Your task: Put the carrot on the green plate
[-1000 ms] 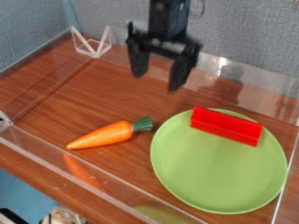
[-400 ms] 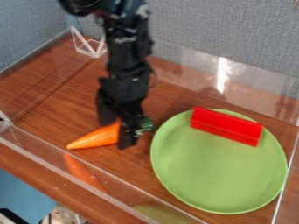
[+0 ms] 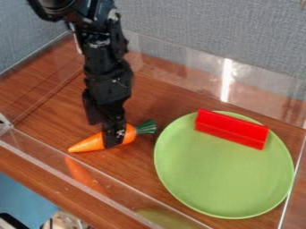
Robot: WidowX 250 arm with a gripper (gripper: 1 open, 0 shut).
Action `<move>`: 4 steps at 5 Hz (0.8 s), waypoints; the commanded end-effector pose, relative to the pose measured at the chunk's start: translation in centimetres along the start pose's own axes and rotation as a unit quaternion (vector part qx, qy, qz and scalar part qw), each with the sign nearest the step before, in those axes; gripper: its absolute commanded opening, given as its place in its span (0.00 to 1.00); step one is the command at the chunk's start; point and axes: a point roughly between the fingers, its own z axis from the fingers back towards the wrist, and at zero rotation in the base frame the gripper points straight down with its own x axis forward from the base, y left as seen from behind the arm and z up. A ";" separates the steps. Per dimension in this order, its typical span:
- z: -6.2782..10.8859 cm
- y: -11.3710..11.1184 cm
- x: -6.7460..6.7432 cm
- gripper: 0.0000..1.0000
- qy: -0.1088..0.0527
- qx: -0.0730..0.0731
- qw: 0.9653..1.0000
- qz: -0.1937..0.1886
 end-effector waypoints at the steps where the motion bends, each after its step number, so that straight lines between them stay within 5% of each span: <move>1: -0.4 0.7 0.1 1.00 -0.016 0.003 1.000 0.001; 2: -1.2 0.9 0.2 1.00 -0.020 -0.003 1.000 -0.003; 3: -1.3 1.2 0.3 0.00 -0.023 -0.006 1.000 -0.005; 4: -1.2 1.6 0.5 0.00 -0.027 -0.009 1.000 -0.004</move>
